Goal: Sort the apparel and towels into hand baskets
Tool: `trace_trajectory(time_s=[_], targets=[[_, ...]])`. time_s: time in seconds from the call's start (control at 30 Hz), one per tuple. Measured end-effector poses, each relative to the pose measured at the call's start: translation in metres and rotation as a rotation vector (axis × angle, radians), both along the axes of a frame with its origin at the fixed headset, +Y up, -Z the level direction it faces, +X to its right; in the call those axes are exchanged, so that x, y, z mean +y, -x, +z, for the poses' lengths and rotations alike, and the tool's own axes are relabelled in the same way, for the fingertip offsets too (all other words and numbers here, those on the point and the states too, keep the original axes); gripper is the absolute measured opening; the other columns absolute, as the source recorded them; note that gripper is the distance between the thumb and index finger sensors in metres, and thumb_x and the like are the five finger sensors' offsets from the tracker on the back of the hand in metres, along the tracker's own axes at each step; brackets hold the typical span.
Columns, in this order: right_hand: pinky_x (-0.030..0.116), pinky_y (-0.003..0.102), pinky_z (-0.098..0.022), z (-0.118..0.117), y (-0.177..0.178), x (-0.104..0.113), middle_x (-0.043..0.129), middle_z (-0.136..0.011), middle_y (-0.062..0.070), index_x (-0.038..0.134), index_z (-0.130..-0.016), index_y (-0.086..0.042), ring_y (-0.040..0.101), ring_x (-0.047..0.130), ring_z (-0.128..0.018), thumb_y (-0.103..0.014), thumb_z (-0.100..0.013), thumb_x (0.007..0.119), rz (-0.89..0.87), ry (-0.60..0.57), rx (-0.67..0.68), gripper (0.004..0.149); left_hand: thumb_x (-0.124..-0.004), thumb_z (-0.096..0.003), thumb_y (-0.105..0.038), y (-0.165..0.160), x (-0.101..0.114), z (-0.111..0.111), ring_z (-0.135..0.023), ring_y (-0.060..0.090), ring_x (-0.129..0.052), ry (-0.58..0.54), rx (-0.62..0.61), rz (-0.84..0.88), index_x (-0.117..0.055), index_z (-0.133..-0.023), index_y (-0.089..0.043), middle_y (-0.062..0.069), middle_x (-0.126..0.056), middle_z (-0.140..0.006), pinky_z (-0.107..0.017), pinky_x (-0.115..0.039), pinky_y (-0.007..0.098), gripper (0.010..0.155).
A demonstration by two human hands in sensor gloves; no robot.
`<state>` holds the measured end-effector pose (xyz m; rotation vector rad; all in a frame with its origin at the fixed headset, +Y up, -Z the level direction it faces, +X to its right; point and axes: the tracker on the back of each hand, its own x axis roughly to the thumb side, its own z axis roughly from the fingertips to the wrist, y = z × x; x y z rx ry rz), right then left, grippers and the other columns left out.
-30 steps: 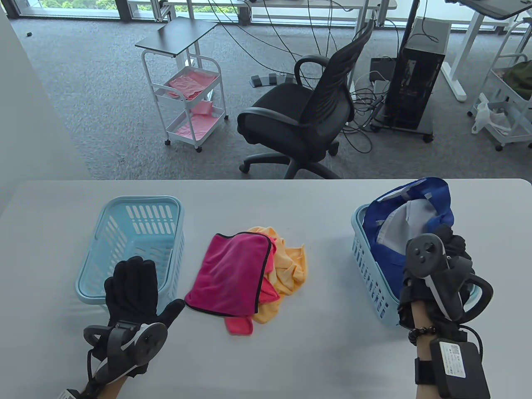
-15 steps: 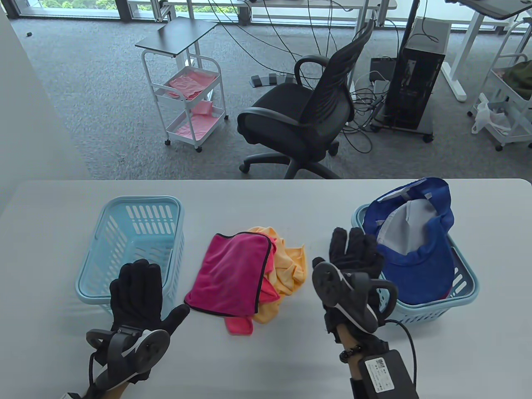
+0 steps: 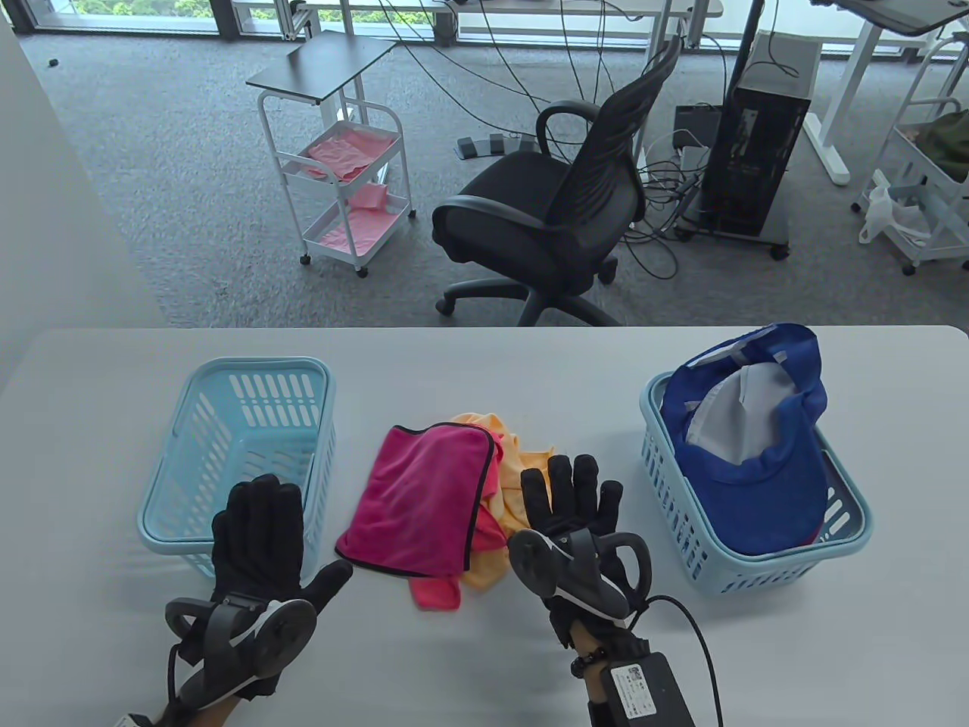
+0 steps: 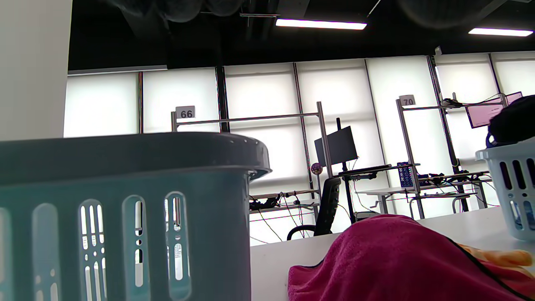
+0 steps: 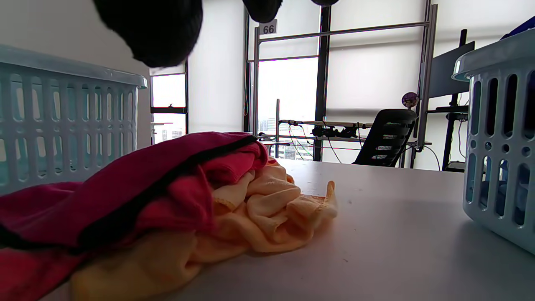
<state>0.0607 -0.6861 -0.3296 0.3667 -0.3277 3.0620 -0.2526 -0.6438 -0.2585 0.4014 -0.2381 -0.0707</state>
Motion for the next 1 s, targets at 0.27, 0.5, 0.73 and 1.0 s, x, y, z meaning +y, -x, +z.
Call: trace_trajectory(time_s=[0.27,0.5,0.73,1.0], targets=[[0.027,0.077,-0.068,0.004,-0.004,0.003,0.022,-0.113,0.030,0.036,-0.112,-0.009,0.059,0.017,-0.099,-0.046,-0.052,0.075,-0.053,-0.022,-0.017,0.081,-0.057,-0.0512,-0.067,-0.023,-0.006,-0.002,-0.108,0.060,-0.044,0.057,-0.057,-0.017,-0.017,-0.116,-0.004,0.033,-0.028,-0.119,-0.076,-0.048,0.067,0.099],[0.027,0.077,-0.068,0.005,-0.012,0.006,0.022,-0.113,0.030,0.036,-0.112,-0.009,0.059,0.017,-0.099,-0.046,-0.052,0.075,-0.084,-0.028,-0.039,0.080,-0.057,-0.0520,-0.067,-0.056,-0.009,-0.011,-0.108,0.061,-0.045,0.172,-0.133,-0.005,-0.016,-0.116,-0.003,0.035,-0.027,-0.119,-0.076,-0.049,0.068,0.099],[0.028,0.077,-0.068,0.010,-0.018,0.010,0.024,-0.113,0.030,0.036,-0.112,-0.008,0.059,0.019,-0.099,-0.045,-0.053,0.074,-0.133,-0.037,-0.056,0.079,-0.058,-0.0528,-0.066,-0.085,-0.014,-0.042,-0.106,0.063,-0.046,0.311,-0.086,0.033,-0.014,-0.116,-0.003,0.039,-0.024,-0.117,-0.075,-0.050,0.069,0.099],[0.029,0.077,-0.068,0.011,-0.023,0.008,0.025,-0.113,0.031,0.037,-0.111,-0.008,0.060,0.020,-0.099,-0.045,-0.053,0.074,-0.169,-0.024,-0.067,0.078,-0.061,-0.0534,-0.065,-0.102,-0.045,-0.090,-0.105,0.066,-0.046,0.534,0.066,0.050,-0.014,-0.116,-0.006,0.041,-0.022,-0.116,-0.073,-0.051,0.071,0.098]])
